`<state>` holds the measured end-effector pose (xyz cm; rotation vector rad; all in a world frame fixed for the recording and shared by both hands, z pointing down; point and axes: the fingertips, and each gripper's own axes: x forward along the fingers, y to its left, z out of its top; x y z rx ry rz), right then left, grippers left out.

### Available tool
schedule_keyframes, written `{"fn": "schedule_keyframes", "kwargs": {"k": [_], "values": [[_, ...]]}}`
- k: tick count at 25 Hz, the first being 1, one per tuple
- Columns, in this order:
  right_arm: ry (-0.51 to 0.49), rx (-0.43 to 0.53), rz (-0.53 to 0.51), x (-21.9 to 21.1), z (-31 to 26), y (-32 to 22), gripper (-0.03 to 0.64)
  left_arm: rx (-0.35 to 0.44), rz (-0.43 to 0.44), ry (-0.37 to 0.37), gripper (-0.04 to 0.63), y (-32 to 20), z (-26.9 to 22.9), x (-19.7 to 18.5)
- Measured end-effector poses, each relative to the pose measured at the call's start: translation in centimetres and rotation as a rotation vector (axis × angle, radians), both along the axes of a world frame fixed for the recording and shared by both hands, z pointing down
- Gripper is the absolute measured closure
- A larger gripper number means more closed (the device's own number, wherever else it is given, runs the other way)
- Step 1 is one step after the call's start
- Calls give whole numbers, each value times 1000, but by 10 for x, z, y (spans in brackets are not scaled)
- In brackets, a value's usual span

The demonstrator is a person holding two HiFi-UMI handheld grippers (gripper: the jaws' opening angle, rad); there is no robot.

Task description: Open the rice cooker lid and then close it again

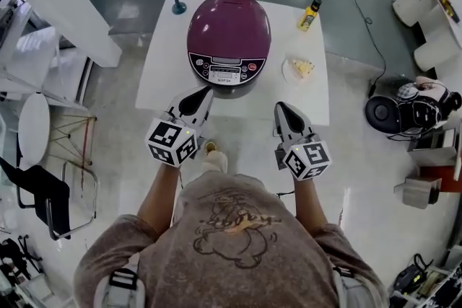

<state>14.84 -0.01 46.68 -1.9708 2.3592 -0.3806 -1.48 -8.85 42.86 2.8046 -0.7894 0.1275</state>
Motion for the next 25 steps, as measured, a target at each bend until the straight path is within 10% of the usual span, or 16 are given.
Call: {"fn": "schedule_keyframes", "kwargs": {"k": [25], "values": [[23, 6, -2, -2, 8, 44, 618, -17, -116, 2, 574, 48, 16, -17]]}}
